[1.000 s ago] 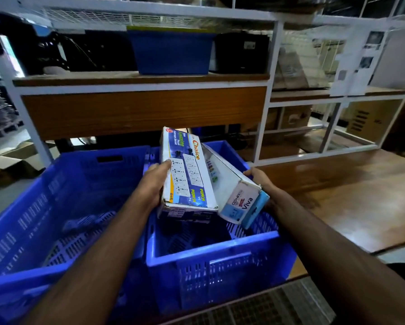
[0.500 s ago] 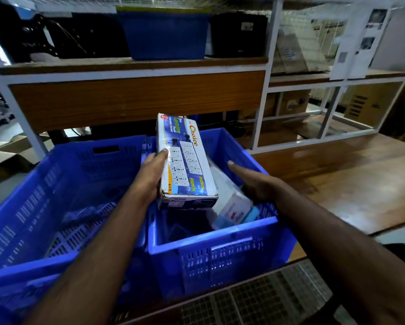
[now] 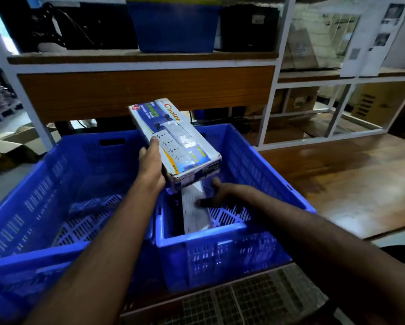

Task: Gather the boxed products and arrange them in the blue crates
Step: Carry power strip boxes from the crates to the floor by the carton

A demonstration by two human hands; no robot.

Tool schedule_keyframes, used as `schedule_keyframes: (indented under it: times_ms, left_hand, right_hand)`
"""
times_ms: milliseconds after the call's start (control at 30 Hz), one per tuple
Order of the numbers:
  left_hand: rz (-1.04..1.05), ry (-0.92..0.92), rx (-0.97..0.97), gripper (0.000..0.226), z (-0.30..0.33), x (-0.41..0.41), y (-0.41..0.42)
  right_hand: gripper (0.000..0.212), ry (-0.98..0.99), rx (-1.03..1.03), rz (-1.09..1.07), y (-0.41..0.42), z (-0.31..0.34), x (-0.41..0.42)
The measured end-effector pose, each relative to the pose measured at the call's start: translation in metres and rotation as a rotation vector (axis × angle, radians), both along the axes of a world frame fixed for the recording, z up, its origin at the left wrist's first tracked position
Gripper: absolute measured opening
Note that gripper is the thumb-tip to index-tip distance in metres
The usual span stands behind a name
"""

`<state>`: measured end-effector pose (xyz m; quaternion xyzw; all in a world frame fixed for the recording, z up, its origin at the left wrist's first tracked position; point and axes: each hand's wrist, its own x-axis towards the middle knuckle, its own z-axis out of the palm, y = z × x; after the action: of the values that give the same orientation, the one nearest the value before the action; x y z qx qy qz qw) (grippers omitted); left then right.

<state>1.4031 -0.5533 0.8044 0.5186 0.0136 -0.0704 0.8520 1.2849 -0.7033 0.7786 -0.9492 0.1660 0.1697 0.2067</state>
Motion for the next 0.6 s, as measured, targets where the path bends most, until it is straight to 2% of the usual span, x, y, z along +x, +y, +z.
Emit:
schedule_keyframes:
  times_ms: [100, 200, 267, 367, 433, 500, 567, 600]
  left_hand:
    - [0.118, -0.006, -0.015, 0.038, 0.009, 0.004, 0.003]
    - [0.17, -0.022, -0.01, 0.046, 0.015, 0.01, 0.012]
    - [0.167, -0.024, -0.02, 0.046, 0.016, 0.012, 0.02]
    - [0.164, -0.019, -0.053, 0.04, 0.017, 0.011, 0.032]
    - [0.178, -0.022, -0.082, 0.035, 0.019, 0.012, 0.038]
    - [0.183, -0.031, -0.084, 0.032, 0.022, 0.014, 0.044]
    - [0.189, -0.031, -0.054, 0.033, 0.024, 0.014, 0.048]
    - [0.182, -0.027, -0.041, 0.033, 0.024, 0.013, 0.049]
  right_hand:
    - [0.105, 0.024, -0.085, 0.062, 0.036, -0.005, 0.018]
    - [0.106, 0.083, -0.138, 0.077, 0.054, -0.018, 0.032]
    - [0.099, 0.073, -0.188, 0.064, 0.054, -0.018, 0.032]
    - [0.076, -0.118, -0.215, -0.025, 0.043, -0.017, 0.032]
    - [0.065, -0.164, -0.057, -0.126, 0.036, -0.014, 0.034]
    - [0.04, -0.228, 0.279, -0.198, 0.029, -0.011, 0.035]
    - [0.018, -0.199, 0.511, -0.23, 0.024, -0.009, 0.031]
    - [0.015, -0.144, 0.561, -0.242, 0.021, -0.013, 0.03]
